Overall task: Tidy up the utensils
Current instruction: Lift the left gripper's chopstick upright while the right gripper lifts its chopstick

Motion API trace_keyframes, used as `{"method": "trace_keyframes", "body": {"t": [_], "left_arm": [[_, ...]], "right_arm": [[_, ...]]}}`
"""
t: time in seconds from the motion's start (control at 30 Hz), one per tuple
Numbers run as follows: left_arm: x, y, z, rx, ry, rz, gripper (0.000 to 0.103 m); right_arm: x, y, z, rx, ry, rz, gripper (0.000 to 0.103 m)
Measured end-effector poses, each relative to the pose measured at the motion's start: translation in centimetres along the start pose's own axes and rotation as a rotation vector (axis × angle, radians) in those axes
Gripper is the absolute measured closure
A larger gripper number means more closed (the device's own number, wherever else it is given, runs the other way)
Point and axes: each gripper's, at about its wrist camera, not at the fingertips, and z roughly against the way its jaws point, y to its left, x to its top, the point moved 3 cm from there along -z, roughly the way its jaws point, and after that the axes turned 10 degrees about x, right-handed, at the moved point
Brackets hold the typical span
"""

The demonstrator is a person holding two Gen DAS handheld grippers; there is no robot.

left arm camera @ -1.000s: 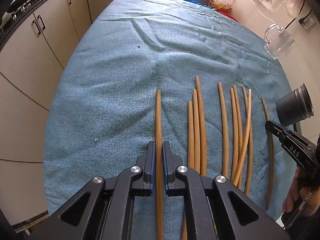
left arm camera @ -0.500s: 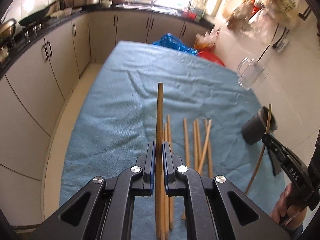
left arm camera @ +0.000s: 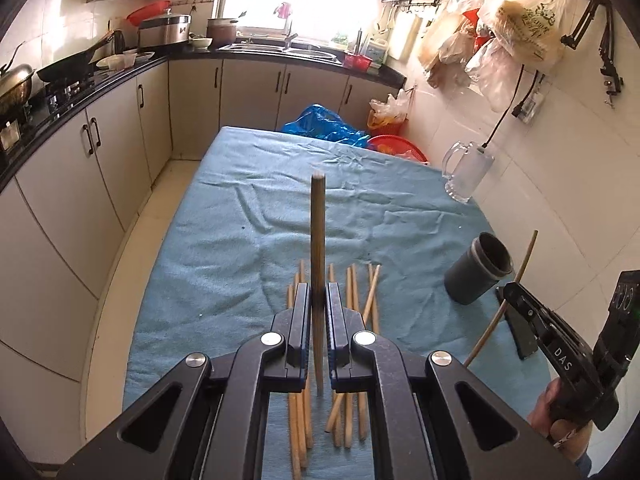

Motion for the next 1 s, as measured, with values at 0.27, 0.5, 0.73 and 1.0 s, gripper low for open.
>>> {"method": "trace_keyframes", "body": {"t": [0.27,0.5,0.73,1.0], "left_arm": [[0.4,-1.8,0.8,-0.002,-0.023,-0.018,0.096],[0.9,-4.2,1.6,-0.022,-0.036,-0.052,0.096],[2.2,-7.0,2.5,-0.053,-0.056,-0.095,0.096],[4.0,-11.0,3.6,-0.092,-0.079,-0.148,0.096]], "right_arm": [[0.4,-1.1,2.2,0.004,-0.062,-0.022,0.095],[1.3,-2.8,4.5,0.003,-0.119,-0.063,0.095],[2.9,-5.0,7.4,-0.010,-0.199,-0.111,0.095],[4.6,-7.0,10.3,-0.031,-0.284,-0.141,0.095]]}}
